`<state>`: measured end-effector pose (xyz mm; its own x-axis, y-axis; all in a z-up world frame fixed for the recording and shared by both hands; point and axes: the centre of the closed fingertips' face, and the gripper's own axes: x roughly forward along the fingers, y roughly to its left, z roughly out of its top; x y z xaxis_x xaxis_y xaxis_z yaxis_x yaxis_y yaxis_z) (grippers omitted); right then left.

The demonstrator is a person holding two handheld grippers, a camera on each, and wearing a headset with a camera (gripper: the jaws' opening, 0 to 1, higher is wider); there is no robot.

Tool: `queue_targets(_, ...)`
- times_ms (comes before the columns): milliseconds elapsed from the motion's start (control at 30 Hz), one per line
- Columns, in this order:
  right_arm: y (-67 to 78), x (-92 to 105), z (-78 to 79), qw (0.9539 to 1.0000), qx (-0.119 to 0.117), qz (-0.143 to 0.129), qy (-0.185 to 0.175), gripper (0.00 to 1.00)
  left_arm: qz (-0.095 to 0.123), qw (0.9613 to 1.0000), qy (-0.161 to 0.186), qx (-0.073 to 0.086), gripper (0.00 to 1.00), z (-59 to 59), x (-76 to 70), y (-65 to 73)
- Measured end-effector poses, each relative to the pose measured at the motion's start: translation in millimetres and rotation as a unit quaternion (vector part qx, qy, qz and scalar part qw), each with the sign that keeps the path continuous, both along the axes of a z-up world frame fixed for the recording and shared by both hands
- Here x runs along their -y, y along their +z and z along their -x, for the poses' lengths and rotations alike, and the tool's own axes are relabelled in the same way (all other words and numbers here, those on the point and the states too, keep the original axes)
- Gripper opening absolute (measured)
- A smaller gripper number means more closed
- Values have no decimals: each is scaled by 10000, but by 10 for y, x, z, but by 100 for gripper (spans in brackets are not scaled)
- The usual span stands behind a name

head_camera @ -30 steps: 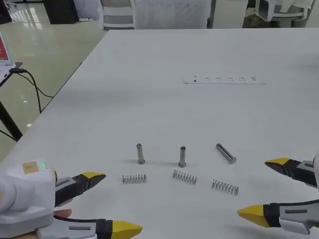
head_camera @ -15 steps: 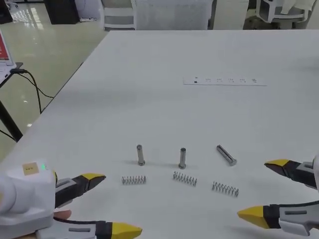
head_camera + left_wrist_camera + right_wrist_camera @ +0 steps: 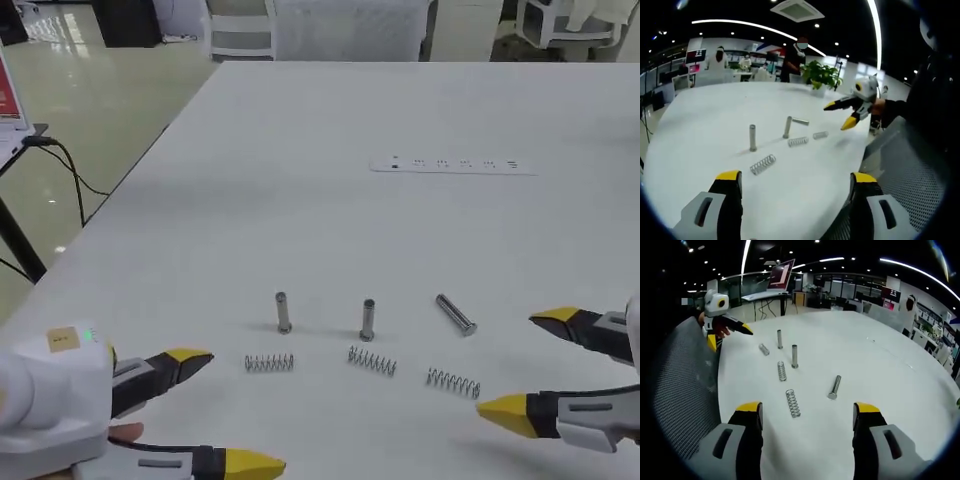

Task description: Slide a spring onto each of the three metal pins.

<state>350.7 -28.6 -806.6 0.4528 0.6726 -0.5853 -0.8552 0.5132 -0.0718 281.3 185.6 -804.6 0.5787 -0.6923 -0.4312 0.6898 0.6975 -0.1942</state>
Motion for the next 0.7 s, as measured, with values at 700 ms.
queue_targets(700, 79, -214, -361, 9992, 85, 378, -6, 62, 21, 10000, 71, 40, 85, -17, -26, 13)
